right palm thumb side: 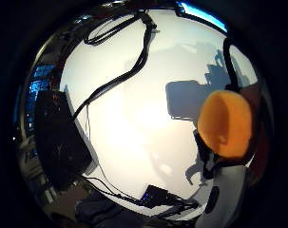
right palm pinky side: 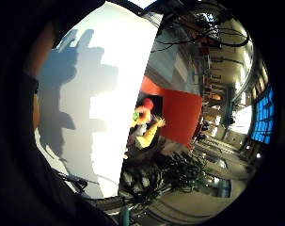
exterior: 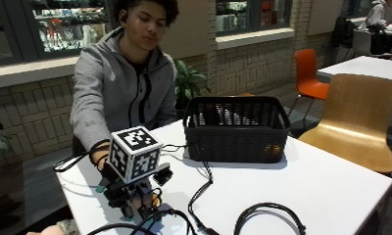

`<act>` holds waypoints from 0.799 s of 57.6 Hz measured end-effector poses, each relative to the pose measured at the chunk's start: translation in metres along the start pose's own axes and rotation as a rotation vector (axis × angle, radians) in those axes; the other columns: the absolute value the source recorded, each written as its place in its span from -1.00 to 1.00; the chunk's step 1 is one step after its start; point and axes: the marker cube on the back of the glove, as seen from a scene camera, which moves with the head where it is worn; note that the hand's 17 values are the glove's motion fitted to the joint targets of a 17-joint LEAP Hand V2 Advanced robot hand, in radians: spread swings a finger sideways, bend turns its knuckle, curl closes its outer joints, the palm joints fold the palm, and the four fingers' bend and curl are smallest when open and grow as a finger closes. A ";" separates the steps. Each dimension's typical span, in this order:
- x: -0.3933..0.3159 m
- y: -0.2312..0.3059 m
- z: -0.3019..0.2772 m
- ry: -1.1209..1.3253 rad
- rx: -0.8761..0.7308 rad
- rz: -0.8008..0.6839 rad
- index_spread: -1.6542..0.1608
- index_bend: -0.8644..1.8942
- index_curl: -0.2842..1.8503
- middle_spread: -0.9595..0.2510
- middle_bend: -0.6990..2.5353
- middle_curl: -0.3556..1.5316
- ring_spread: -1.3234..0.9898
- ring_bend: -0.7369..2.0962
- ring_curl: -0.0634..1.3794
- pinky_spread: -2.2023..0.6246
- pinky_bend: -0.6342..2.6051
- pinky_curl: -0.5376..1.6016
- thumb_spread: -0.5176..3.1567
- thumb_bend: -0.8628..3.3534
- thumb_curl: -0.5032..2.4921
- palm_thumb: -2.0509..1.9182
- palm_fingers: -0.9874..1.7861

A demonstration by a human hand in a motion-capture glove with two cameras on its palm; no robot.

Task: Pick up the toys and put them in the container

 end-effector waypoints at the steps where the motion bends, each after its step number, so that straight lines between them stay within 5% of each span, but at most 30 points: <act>1: 0.000 0.000 0.000 0.000 0.001 0.001 0.60 0.60 -0.11 0.60 -0.44 -0.38 0.09 -0.41 -0.87 0.54 -0.37 -0.18 0.06 -0.49 -0.40 0.32 -0.33; 15: -0.009 0.012 -0.023 -0.013 0.033 -0.043 0.66 0.67 -0.12 0.50 -0.40 -0.30 0.06 -0.38 -0.86 0.54 -0.43 -0.20 0.03 -0.49 -0.40 0.37 -0.29; 25: -0.042 0.022 -0.102 -0.048 0.173 -0.198 0.68 0.68 -0.14 0.41 -0.39 -0.26 0.05 -0.37 -0.83 0.54 -0.45 -0.19 0.01 -0.50 -0.40 0.38 -0.29; 38: -0.166 0.086 -0.182 0.089 0.397 -0.437 0.69 0.69 -0.17 0.37 -0.39 -0.22 0.04 -0.37 -0.80 0.54 -0.47 -0.19 0.00 -0.51 -0.40 0.39 -0.27; 46: -0.252 0.137 -0.213 0.065 0.445 -0.711 0.70 0.69 -0.18 0.34 -0.39 -0.21 0.02 -0.36 -0.78 0.54 -0.49 -0.19 -0.01 -0.52 -0.39 0.39 -0.26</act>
